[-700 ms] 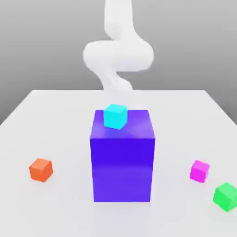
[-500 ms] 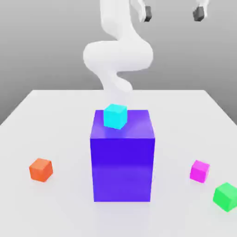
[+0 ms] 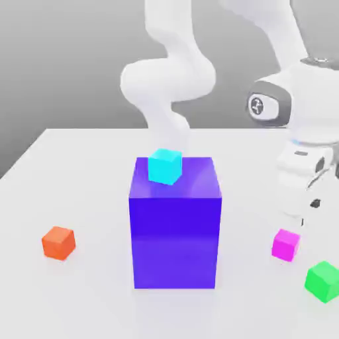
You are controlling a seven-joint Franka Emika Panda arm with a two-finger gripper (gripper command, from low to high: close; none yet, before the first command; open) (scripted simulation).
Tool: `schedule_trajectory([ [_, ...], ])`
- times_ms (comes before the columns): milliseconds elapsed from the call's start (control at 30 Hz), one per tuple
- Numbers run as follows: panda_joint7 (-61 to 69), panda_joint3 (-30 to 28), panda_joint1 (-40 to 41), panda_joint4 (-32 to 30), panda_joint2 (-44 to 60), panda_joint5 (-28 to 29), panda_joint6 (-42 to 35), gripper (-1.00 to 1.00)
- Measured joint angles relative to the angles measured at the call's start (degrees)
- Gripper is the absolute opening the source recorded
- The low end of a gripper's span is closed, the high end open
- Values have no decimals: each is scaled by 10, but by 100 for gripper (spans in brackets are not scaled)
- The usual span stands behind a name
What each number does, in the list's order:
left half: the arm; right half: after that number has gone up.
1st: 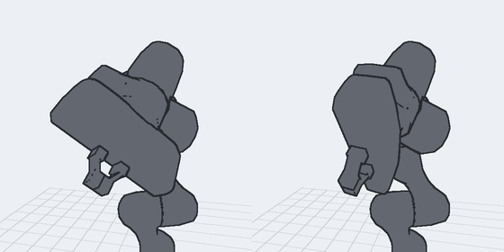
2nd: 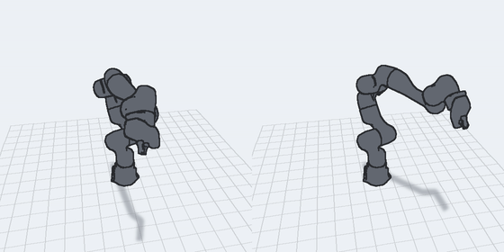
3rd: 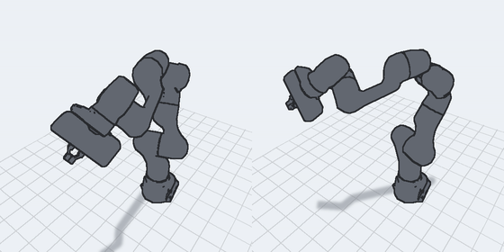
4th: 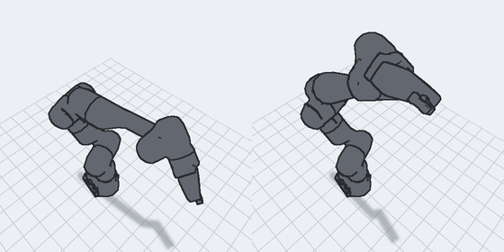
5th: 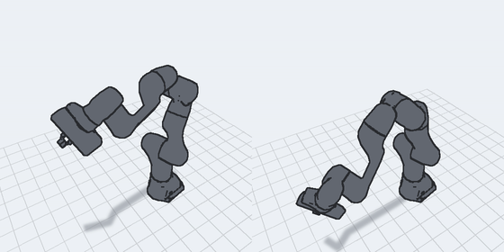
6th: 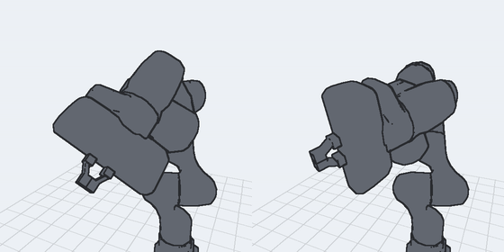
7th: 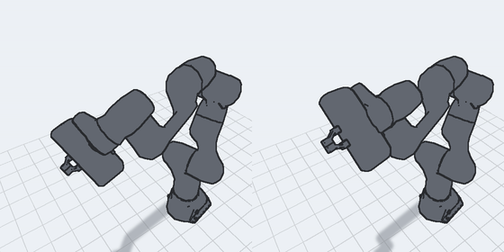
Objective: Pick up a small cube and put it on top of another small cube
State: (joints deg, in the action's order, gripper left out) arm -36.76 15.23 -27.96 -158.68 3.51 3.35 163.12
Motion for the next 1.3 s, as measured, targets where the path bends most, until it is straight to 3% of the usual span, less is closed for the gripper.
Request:
schedule_trajectory([
  [200, -69, -91, -74, 17, 125, 97, 96, 0],
  [233, -76, -103, -84, 20, 140, 105, 108, -100],
  [500, -73, -93, -75, 18, 127, 102, 97, -100],
  [700, -1, -42, -45, 2, 18, 6, 5, -100],
  [1000, 23, -55, -18, 172, 49, -6, -135, -100],
  [1167, 6, -74, -26, 202, 135, 20, -79, -100],
  [1200, 3, -77, -28, 203, 146, 24, -69, 100],
  [1300, 3, -77, -28, 203, 146, 24, -69, 100],
])
